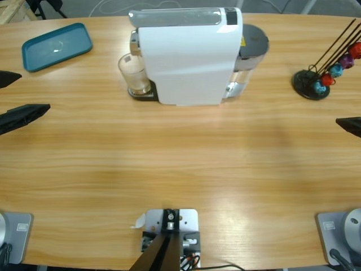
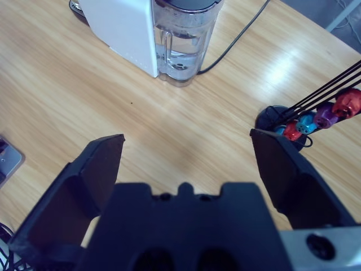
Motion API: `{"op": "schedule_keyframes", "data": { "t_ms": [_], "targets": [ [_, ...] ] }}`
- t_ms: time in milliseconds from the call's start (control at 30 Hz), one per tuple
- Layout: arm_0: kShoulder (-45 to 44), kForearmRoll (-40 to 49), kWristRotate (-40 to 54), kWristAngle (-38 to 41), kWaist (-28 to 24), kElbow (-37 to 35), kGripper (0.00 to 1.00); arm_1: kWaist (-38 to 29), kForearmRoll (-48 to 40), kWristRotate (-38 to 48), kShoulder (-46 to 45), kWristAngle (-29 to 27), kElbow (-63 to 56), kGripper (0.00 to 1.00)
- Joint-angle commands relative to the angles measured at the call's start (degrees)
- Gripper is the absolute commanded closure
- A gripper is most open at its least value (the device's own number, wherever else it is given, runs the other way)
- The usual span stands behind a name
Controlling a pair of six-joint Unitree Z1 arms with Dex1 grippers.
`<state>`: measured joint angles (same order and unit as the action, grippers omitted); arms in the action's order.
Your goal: Pour coffee
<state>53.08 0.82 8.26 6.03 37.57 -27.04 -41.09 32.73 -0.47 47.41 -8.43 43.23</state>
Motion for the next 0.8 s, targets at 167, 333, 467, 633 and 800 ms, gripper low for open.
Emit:
{"op": "schedule_keyframes", "data": {
  "t_ms": [167,333,467,633,800],
  "targets": [
    [0.1,0.3,-0.3,0.3,0.2,1.5,0.0,-0.7,0.1,0.5,1.2,1.1,-0.8,0.0],
    [0.8,-0.3,-0.8,0.4,0.2,1.6,0.0,-0.7,1.5,0.6,2.7,1.8,0.5,0.0],
    [0.4,-0.4,-0.8,0.4,0.2,1.5,0.0,-0.7,1.4,0.6,2.0,1.9,0.2,0.0],
    [0.5,-0.3,-0.9,-0.1,0.2,1.2,0.0,-0.7,1.4,0.6,2.2,1.9,0.3,0.0],
    [-1.5,0.2,-1.0,-0.1,0.2,1.3,0.0,-0.7,1.6,0.4,2.7,1.9,0.4,0.0]
  ]
}}
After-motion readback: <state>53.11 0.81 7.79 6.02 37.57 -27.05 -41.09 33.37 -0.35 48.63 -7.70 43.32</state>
